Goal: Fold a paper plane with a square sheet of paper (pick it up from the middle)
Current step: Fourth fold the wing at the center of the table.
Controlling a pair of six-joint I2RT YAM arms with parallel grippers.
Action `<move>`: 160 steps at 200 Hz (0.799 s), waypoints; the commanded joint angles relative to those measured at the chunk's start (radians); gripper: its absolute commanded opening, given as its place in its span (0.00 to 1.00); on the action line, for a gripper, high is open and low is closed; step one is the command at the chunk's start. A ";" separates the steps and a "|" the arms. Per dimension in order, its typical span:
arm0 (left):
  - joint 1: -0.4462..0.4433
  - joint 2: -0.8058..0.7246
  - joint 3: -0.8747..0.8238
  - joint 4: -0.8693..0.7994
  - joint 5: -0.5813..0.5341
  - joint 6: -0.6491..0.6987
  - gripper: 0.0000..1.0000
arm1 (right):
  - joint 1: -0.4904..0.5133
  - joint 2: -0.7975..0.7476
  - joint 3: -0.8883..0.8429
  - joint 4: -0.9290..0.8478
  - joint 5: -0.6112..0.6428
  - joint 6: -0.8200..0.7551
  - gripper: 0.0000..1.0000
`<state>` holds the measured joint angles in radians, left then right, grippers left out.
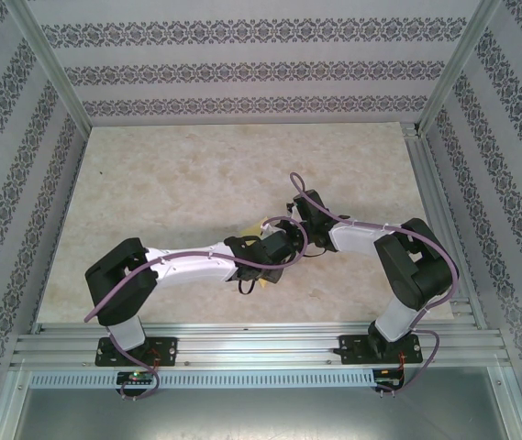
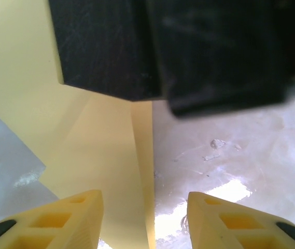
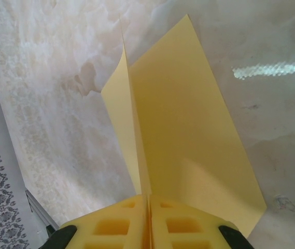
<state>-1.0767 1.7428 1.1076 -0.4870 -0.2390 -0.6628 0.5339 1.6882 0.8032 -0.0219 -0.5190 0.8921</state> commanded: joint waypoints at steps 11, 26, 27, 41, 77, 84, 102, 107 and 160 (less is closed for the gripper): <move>-0.009 0.033 0.007 -0.006 -0.033 0.008 0.42 | -0.005 0.004 0.017 0.022 -0.016 0.005 0.12; -0.009 0.042 0.004 -0.001 -0.031 0.014 0.42 | -0.005 0.002 0.017 0.018 -0.018 0.006 0.12; -0.009 0.042 0.005 -0.002 -0.032 0.013 0.42 | -0.005 0.002 0.017 0.018 -0.018 0.005 0.12; -0.009 0.051 0.010 -0.017 -0.047 0.012 0.43 | -0.006 0.001 0.020 0.012 -0.020 0.005 0.13; -0.013 0.058 0.005 -0.010 -0.034 0.023 0.46 | -0.006 0.002 0.024 0.005 -0.022 0.003 0.14; -0.017 0.057 0.005 -0.011 -0.037 0.023 0.46 | -0.008 0.001 0.025 0.005 -0.025 0.002 0.14; -0.022 0.057 0.001 -0.017 -0.040 0.021 0.46 | -0.010 -0.005 0.024 0.004 -0.028 0.005 0.15; -0.023 0.054 -0.001 -0.016 -0.040 0.018 0.46 | -0.012 -0.007 0.022 0.005 -0.032 0.006 0.15; -0.025 0.003 -0.057 0.019 -0.063 -0.004 0.47 | -0.021 -0.030 0.024 -0.010 -0.045 -0.004 0.25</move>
<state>-1.0832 1.7626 1.0897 -0.4519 -0.2874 -0.6594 0.5274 1.6955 0.8032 -0.0566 -0.5190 0.8921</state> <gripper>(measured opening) 0.467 0.235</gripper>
